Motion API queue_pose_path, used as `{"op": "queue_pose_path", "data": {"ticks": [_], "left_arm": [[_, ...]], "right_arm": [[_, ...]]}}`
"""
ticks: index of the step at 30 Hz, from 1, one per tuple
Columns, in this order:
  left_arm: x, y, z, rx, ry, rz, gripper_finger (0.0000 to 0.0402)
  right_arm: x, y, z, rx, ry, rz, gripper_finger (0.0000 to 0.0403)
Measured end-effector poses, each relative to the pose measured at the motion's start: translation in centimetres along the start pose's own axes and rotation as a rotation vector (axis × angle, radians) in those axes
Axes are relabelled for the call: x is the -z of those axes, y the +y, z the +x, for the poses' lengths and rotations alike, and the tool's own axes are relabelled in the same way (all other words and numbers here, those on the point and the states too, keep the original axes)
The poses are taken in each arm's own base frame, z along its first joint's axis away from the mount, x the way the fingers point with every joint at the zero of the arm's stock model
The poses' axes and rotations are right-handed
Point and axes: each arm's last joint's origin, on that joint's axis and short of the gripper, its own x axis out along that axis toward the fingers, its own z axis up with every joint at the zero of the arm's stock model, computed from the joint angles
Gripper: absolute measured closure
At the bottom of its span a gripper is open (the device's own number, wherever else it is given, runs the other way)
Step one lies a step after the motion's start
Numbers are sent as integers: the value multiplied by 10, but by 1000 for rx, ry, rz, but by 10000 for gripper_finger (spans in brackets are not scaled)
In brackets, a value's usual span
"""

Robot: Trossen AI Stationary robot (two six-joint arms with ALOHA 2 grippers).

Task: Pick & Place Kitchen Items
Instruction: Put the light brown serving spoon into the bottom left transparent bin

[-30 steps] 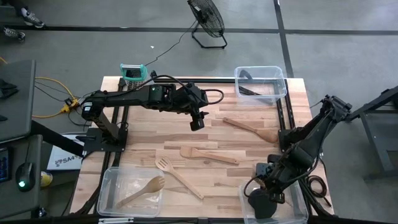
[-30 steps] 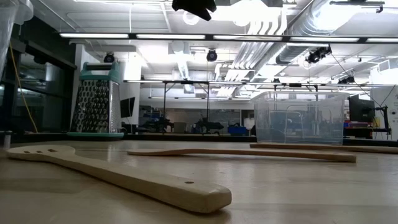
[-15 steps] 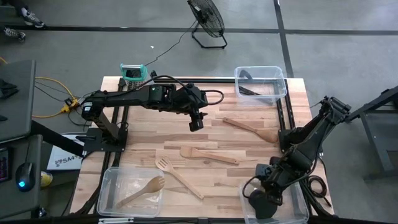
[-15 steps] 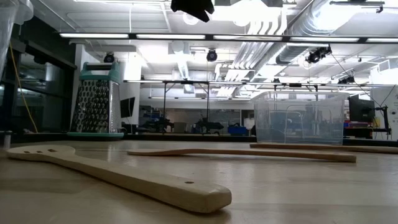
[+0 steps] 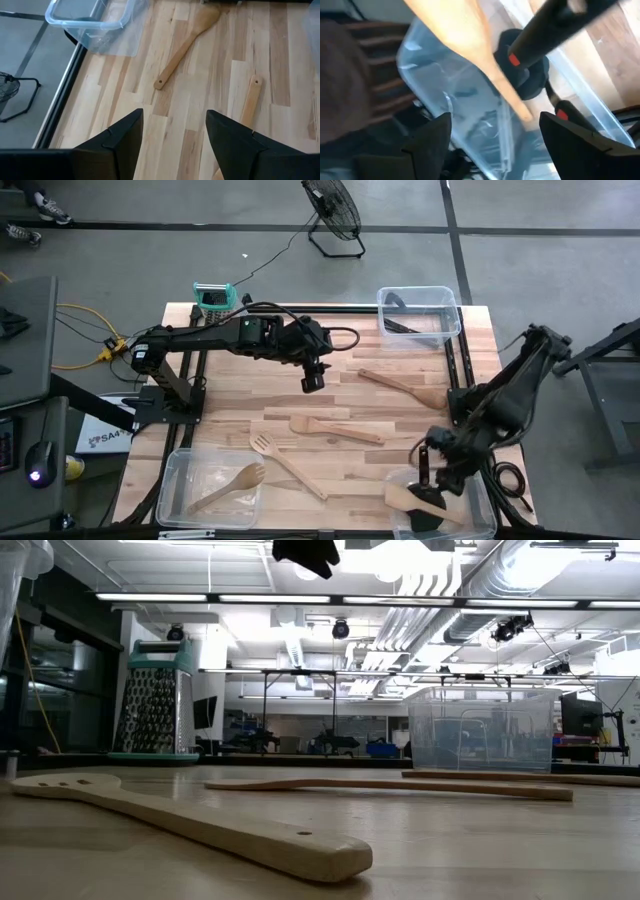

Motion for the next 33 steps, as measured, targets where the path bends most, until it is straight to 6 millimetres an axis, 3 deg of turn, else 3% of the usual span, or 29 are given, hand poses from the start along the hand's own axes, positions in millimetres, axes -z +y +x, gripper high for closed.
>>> {"op": "queue_pose_path", "data": {"ticks": [5, 14, 22, 33], "left_arm": [[1, 0, 0, 3, 6, 6, 187], [0, 0, 0, 2, 4, 8, 187], [0, 0, 0, 3, 1, 0, 187], [3, 0, 23, 1, 62, -18, 187]], "right_arm": [[5, -14, -35, -105, -121, 27, 109], [6, -53, -82, -125, -548, -14, 109], [-2, -73, -92, 75, -823, -81, 109], [-12, -97, -101, 279, -857, -11, 109]]}}
